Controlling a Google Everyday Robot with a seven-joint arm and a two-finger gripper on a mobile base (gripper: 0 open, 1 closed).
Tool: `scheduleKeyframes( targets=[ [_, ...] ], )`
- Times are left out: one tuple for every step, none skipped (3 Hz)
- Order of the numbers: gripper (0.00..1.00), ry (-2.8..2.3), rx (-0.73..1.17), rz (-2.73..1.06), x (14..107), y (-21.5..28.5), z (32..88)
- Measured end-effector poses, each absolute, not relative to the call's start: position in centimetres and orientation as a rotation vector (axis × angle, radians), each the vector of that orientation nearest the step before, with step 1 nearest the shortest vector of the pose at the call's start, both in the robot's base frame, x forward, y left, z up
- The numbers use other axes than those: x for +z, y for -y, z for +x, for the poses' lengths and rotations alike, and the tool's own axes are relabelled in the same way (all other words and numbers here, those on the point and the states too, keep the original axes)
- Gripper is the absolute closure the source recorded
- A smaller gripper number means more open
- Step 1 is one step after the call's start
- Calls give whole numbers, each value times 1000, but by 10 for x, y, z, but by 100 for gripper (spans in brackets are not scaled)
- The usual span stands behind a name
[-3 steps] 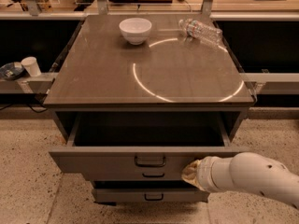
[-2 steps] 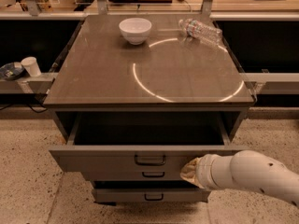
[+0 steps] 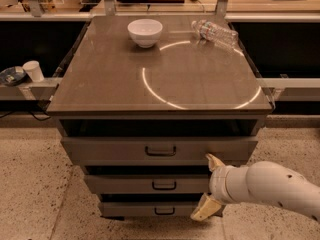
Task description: Close top drawer
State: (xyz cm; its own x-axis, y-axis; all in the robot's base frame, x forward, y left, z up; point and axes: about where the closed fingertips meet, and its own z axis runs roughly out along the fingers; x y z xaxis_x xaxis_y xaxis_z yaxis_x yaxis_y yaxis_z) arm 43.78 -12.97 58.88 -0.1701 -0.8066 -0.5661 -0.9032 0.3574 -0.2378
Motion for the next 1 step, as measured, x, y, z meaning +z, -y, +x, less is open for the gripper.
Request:
scheduleKeyframes(
  targets=[
    [0, -2005, 202, -1480, 589, 130, 438]
  ],
)
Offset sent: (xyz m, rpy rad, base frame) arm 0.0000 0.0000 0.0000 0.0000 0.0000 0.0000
